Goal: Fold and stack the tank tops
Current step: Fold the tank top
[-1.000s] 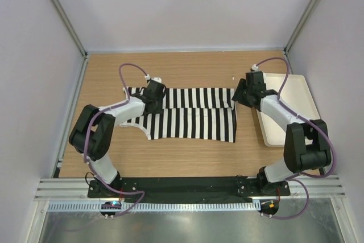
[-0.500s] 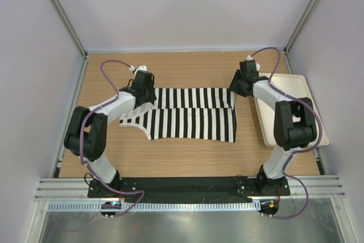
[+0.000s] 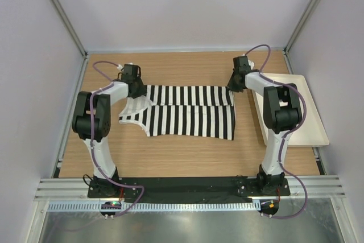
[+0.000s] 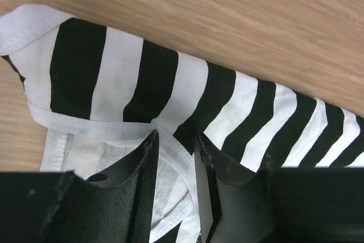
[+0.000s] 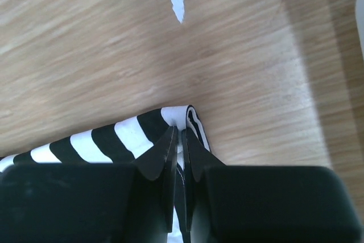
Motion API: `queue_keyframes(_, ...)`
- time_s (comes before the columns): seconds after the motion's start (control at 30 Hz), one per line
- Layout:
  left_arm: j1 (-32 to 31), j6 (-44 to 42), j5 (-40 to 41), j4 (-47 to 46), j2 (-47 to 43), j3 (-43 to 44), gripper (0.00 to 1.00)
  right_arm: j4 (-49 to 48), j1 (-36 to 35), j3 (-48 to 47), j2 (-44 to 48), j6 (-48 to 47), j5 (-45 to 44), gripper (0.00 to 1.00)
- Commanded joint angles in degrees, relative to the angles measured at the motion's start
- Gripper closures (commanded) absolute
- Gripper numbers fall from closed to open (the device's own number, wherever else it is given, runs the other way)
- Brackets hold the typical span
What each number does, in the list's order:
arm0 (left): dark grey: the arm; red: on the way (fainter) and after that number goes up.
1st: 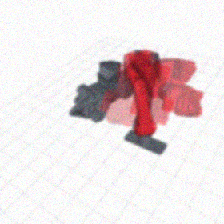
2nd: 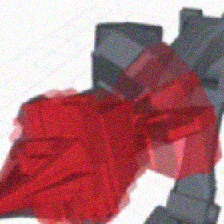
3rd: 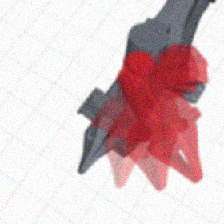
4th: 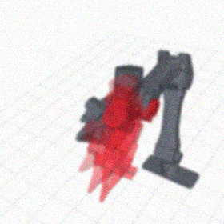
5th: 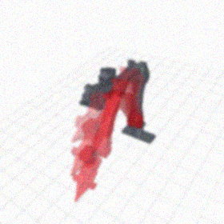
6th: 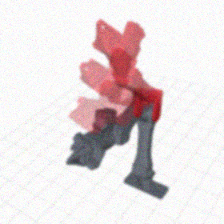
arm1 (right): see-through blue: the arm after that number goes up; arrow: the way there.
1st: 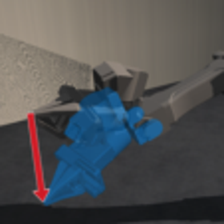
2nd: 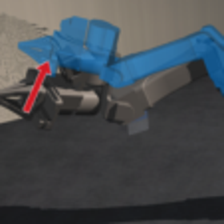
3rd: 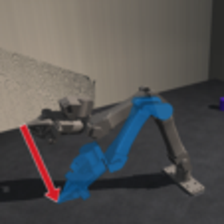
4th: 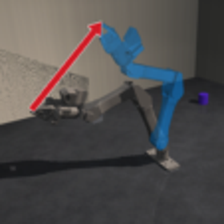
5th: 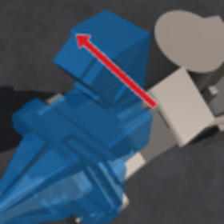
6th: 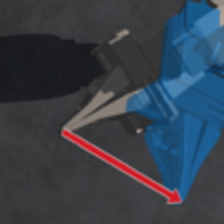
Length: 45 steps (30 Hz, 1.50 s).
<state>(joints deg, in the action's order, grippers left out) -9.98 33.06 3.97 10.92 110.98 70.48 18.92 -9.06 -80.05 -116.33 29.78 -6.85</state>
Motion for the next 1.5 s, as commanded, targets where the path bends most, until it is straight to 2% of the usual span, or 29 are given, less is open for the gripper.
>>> queue_keyframes(0.0, 1.54, -0.09, -1.42, -0.20, 2.31, 3.69, 0.67, 0.33, -0.26, -3.88, -1.70, 0.72, -2.02, 0.87)
queue_keyframes(0.17, 1.89, -0.98, -0.63, 3.06, 5.92, 10.02, 0.67, 2.96, -0.34, -12.40, -7.06, 0.72, -1.41, 0.82)
queue_keyframes(0.27, 1.81, -1.24, 0.16, 2.71, 1.64, 8.03, 0.64, 5.95, -0.26, -16.63, -6.29, -0.16, -1.50, 0.69)
queue_keyframes(0.33, 1.63, -2.46, 2.78, 0.86, -2.24, 5.21, 0.59, 4.12, -0.34, -13.92, -3.22, -0.25, -1.06, 0.64)
queue_keyframes(0.4, 1.02, -3.17, 5.69, 0.60, -8.56, 0.90, 0.55, 3.32, -0.34, -9.53, 2.23, 0.01, -0.27, 0.52)
queue_keyframes(0.53, -1.35, -0.63, 9.38, -1.42, -19.90, -9.72, 0.48, -0.80, -0.69, 1.98, 13.13, 1.42, 2.01, 0.43)
queue_keyframes(0.63, -4.95, 2.53, 14.56, -2.48, -28.78, -18.43, 0.39, -0.90, -1.66, 9.72, 20.78, 1.07, 2.19, 0.42)
queue_keyframes(0.7, -5.84, 4.73, 16.06, -2.48, -34.30, -23.44, 0.27, -0.20, -2.28, 14.80, 25.42, 0.89, 2.98, 0.41)
queue_keyframes(0.73, -5.84, 5.78, 17.20, -2.13, -35.99, -26.24, 0.20, 0.24, -2.80, 16.49, 26.93, 0.98, 2.90, 0.41)
queue_keyframes(0.77, -5.76, 8.23, 18.43, -1.35, -37.66, -27.49, 0.01, 0.42, -2.89, 19.99, 28.51, 0.72, 2.81, 0.41)
queue_keyframes(0.87, -5.49, 13.59, 21.42, 0.76, -44.16, -32.14, 0.00, 1.12, -2.89, 26.15, 35.28, 1.15, 1.85, 0.43)
queue_keyframes(0.9, -5.40, 14.48, 19.17, -0.71, -45.57, -33.72, 0.01, 1.47, -2.98, 27.30, 36.60, 1.85, 1.76, 0.43)
queue_keyframes(0.97, -5.40, 16.06, 15.91, -5.10, -49.62, -38.74, 0.14, 2.00, -2.98, 29.50, 39.68, 3.26, 2.45, 0.45)
queue_keyframes(1.0, -5.40, 18.94, 14.94, -5.03, -50.50, -39.62, 0.18, 2.70, -2.98, 31.17, 40.21, 4.40, 3.76, 0.46)
queue_keyframes(1.03, -5.49, 21.76, 10.32, -2.42, -52.77, -40.50, 0.23, 4.01, -3.42, 33.18, 41.44, 6.15, 4.38, 0.48)
queue_keyframes(1.17, -5.93, 25.56, 7.47, 4.19, -54.11, -40.42, 0.23, 4.11, -5.26, 38.20, 43.12, 7.66, 5.44, 0.53)
queue_keyframes(1.3, -7.07, 28.02, 4.47, 5.52, -53.94, -41.38, 0.23, 3.67, -7.72, 41.11, 43.47, 8.27, 5.27, 0.55)
queue_keyframes(1.47, -10.76, 30.92, 5.26, 5.61, -51.22, -41.91, 0.24, 2.18, -8.78, 44.01, 42.68, 9.15, 3.96, 0.55)
